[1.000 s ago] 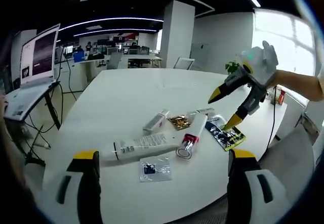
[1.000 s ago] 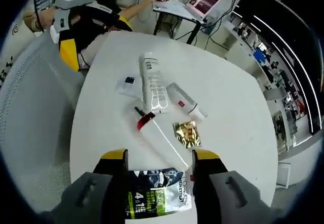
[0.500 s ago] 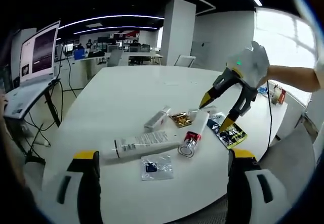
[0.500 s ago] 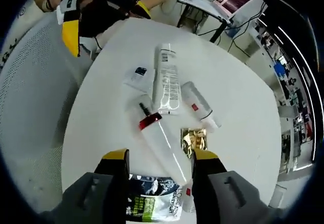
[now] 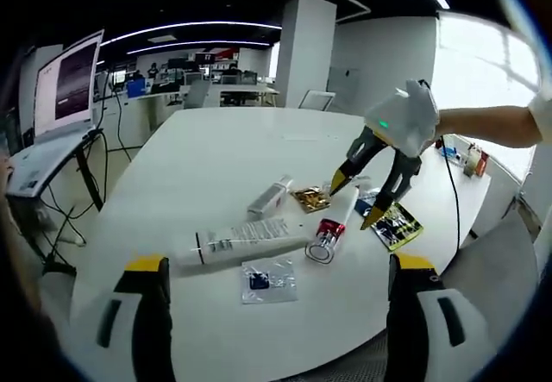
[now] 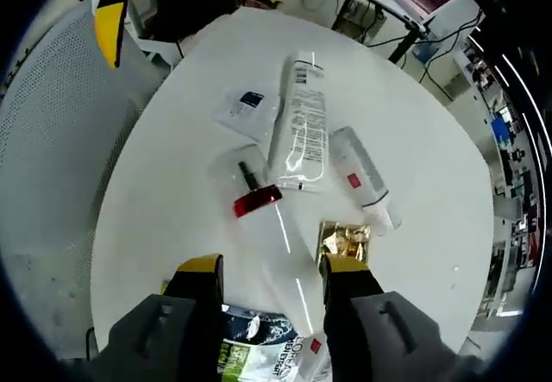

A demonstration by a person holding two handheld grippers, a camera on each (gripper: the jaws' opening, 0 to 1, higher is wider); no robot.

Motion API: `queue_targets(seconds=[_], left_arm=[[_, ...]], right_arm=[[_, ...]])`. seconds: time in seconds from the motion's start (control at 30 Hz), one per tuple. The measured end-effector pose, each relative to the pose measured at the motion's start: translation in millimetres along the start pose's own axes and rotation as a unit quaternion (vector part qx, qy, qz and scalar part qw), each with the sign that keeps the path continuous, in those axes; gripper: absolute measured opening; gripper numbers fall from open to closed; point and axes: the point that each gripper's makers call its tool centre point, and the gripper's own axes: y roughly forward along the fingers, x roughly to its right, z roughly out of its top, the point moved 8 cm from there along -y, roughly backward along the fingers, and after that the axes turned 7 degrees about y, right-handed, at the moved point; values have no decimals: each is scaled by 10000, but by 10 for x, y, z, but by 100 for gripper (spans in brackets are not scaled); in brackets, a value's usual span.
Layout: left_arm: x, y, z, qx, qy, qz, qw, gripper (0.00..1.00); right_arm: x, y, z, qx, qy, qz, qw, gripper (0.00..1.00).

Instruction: Arrange the skincare products in the storage area until every visible bottle or jar stands upright without overlapping.

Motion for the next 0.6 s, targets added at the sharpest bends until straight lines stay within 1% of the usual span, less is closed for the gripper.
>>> queue_targets(seconds=[0.17,0.2,0.4,0.5,0.57,0.6], left_arm=[[-17,0,-18,-29,-6,28,10000,99],[-20,1,-23,-43,-12,26,10000,98],[-32,-6,-37,-52,-58,43,10000,98],[-41,-8,-43,-65,-70,51,9999,98],[-49,-10,-47,-75,-70,55,9999,98],[-52,-12,-48,-74,-74,66,9999,98]], right_arm=[[14,74,12,-122,-217,142,9996,41],[24,82,16,-159,-327,155,9992,41],[79,156,24,-276,-426,301,9983,38],[100,201,27,-391,-542,429,9968,38],[100,208,44,-527,-663,461,9953,38],[90,218,53,-542,-703,474,9949,38]])
